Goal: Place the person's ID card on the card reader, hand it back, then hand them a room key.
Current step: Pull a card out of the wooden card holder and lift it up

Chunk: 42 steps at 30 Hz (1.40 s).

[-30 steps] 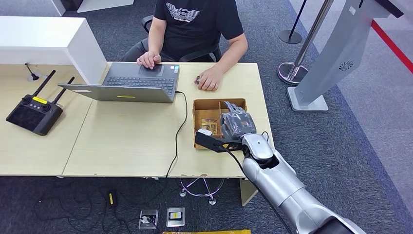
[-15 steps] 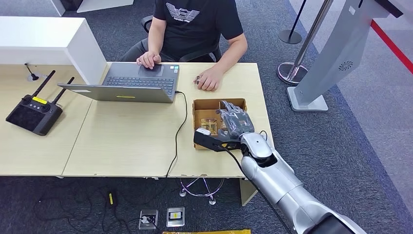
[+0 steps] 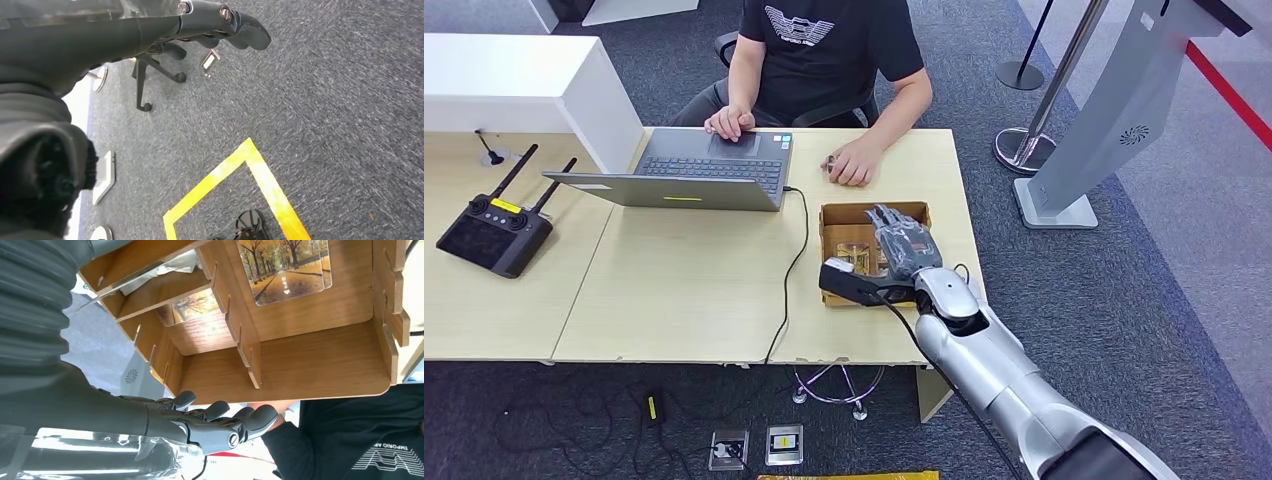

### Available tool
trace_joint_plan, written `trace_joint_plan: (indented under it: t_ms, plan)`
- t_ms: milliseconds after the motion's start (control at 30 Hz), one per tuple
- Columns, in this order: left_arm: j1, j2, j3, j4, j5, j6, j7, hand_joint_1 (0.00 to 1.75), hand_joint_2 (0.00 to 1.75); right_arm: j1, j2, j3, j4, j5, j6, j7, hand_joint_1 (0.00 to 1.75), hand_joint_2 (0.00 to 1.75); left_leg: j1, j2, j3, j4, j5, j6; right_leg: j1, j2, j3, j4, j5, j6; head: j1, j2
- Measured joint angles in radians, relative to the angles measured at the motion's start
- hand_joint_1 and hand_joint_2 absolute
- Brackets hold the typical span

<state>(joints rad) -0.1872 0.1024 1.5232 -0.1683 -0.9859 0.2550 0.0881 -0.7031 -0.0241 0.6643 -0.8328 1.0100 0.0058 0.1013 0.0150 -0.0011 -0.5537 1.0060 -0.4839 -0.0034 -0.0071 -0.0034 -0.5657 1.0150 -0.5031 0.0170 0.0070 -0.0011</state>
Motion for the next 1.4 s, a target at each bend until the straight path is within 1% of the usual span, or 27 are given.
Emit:
trace_joint_plan:
  t_ms: [367,533,667,800,1067,1400]
  plan:
    - [0.0,-0.004,0.0,0.001,-0.001,0.002,0.001,0.0,0.0,-0.033,0.001,0.0,0.045,-0.023,-0.02,0.004,0.0,1.75,0.0,0.0,0.0,0.0,0.0,0.0,0.0,0.0,0.0,0.0,0.0,0.0,0.0,0.0]
    - [0.0,-0.004,0.001,0.001,-0.001,0.002,0.001,0.0,0.0,-0.034,-0.009,-0.003,0.032,-0.041,0.003,0.021,0.0,1.75,0.0,0.0,0.0,0.0,0.0,0.0,0.0,0.0,0.0,0.0,0.0,0.0,0.0,0.0]
    - [0.0,-0.003,0.001,0.001,-0.001,0.002,0.001,0.0,0.0,-0.036,-0.028,-0.009,-0.019,-0.057,0.038,0.041,0.0,1.75,0.0,0.0,0.001,0.0,0.0,0.0,0.0,0.0,0.0,0.0,0.0,0.0,0.0,0.0]
    - [0.001,-0.003,0.003,0.001,-0.001,0.002,0.001,0.0,0.0,-0.05,-0.069,-0.021,-0.128,-0.071,0.099,0.062,0.0,1.75,0.0,0.0,0.001,0.0,0.0,0.0,0.0,0.0,0.0,0.0,0.0,0.0,0.0,0.0]
    - [0.001,0.0,0.004,0.001,0.004,-0.003,0.001,0.0,0.0,-0.136,-0.172,-0.046,-0.347,-0.036,0.195,0.072,0.0,1.75,-0.001,0.001,0.001,0.0,0.0,0.0,-0.001,0.001,0.0,0.0,0.0,0.0,0.0,0.0]
    - [-0.001,0.0,0.004,0.001,0.011,0.005,0.006,0.0,0.0,-0.188,-0.242,-0.066,-0.508,0.006,0.24,0.067,0.0,1.75,-0.001,0.001,0.001,0.0,0.0,0.0,-0.001,0.001,0.0,0.0,0.0,0.0,0.0,0.0]
